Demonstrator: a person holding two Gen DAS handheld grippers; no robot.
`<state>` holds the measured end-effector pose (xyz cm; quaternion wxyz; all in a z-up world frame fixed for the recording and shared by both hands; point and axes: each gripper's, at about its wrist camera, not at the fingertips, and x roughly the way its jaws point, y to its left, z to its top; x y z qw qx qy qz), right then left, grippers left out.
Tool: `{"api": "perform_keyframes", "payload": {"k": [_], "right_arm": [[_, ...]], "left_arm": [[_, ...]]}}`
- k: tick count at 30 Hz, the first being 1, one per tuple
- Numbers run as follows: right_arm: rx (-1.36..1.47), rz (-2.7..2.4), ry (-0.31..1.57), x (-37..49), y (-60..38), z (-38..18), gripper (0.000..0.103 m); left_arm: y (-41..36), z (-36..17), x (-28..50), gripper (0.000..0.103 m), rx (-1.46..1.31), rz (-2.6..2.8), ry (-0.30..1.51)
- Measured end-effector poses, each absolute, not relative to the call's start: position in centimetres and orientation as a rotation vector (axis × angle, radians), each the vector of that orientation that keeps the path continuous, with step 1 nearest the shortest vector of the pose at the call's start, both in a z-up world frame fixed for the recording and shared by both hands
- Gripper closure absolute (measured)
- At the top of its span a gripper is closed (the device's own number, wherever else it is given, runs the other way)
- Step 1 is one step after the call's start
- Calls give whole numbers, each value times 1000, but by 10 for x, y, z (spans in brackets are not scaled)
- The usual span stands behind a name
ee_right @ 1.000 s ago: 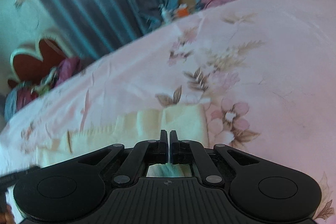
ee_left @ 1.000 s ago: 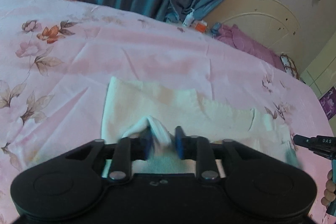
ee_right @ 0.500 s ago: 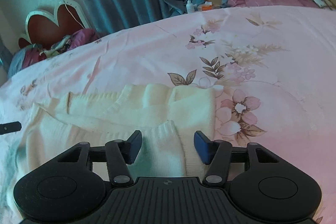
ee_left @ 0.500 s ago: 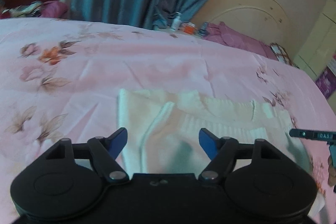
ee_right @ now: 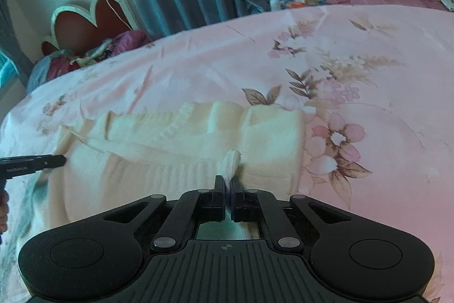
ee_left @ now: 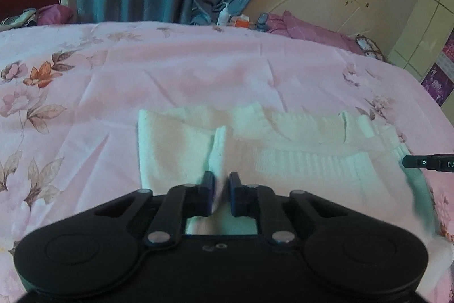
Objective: Fold small clothes
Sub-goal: 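Lay the held hem over the collar and open both grippers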
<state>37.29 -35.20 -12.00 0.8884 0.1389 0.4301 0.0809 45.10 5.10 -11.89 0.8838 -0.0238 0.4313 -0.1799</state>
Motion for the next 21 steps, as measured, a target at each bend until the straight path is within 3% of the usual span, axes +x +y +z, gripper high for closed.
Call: {"api": "perform_keyframes", "payload": {"k": [12, 21], "right_arm": [[266, 64, 724, 390, -348, -84, 101], [248, -40, 813, 427, -350, -128, 101]], "left_arm": [[57, -89, 453, 95, -139, -335, 720], [59, -126, 472, 100, -136, -232, 771]]}}
